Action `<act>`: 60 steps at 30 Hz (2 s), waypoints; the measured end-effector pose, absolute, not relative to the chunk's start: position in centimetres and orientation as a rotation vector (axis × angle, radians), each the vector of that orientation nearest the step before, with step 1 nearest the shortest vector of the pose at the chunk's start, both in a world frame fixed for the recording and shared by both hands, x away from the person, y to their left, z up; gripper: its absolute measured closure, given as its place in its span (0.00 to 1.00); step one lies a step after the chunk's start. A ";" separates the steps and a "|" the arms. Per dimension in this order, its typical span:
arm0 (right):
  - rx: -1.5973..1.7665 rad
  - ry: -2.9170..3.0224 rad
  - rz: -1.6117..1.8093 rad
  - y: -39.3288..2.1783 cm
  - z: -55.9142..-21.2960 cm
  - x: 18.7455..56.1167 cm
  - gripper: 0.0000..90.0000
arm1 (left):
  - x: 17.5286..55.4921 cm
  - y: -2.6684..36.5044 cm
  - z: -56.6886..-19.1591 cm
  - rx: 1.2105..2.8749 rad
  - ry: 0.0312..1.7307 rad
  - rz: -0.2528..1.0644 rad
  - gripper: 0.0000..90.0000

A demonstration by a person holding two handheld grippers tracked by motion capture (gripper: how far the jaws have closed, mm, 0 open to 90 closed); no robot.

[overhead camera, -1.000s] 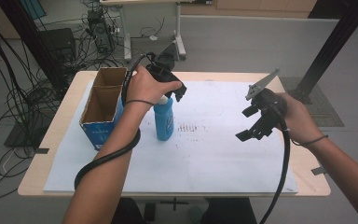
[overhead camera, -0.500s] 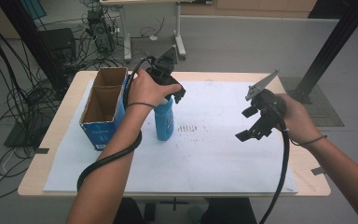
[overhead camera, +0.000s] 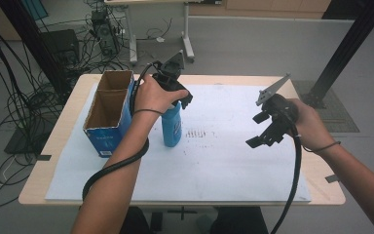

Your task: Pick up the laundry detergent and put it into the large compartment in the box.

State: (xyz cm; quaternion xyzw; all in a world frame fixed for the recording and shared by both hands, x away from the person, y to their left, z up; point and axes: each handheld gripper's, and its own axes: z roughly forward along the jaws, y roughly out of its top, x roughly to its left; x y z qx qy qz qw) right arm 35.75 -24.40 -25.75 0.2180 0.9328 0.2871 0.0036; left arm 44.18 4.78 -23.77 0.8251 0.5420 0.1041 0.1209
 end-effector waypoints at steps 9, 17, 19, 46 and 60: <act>0.688 2.931 0.899 -24.4 -26.2 35.9 0.03 | 44.5 5.1 -24.7 2.413 1.598 0.296 0.11; 0.690 2.936 0.899 -24.4 -26.3 36.1 0.03 | 44.6 5.0 -25.3 2.416 1.603 0.284 0.11; 0.691 2.937 0.899 -24.3 -26.4 36.1 0.03 | 44.6 4.9 -25.5 2.415 1.607 0.282 0.11; 0.702 2.940 0.893 -24.5 -26.8 36.0 0.03 | 44.9 4.8 -27.4 2.437 1.617 0.255 0.11; 0.703 2.938 0.892 -24.5 -26.8 36.0 0.03 | 45.0 4.8 -28.0 2.441 1.631 0.254 0.11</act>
